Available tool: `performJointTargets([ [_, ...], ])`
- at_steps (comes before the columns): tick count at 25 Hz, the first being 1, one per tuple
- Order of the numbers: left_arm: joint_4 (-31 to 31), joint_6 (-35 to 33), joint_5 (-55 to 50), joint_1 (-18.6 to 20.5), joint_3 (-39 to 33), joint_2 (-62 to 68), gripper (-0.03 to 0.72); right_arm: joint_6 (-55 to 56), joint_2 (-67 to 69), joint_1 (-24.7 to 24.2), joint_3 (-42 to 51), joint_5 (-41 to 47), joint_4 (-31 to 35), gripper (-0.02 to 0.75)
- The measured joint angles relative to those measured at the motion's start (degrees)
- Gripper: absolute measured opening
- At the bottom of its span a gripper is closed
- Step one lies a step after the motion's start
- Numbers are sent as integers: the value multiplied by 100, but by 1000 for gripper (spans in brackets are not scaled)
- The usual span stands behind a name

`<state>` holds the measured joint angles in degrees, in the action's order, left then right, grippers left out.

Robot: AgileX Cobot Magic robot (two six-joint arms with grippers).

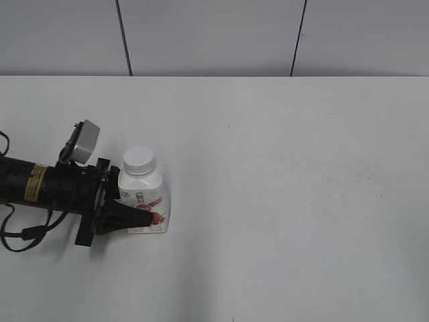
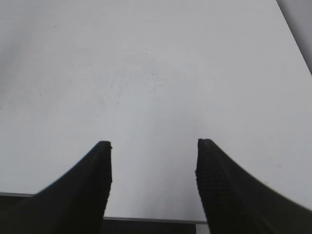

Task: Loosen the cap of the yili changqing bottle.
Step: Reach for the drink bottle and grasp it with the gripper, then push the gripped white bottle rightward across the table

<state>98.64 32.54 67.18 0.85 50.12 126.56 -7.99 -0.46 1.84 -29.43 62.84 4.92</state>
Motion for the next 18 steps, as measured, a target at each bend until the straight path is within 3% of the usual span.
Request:
performJointTargets([
  [11, -740, 0, -174, -1403, 896, 0, 384, 0, 0, 0, 0, 0, 0, 448],
  [18, -1117, 0, -521, -1740, 1225, 203, 384, 0, 0, 0, 0, 0, 0, 448],
])
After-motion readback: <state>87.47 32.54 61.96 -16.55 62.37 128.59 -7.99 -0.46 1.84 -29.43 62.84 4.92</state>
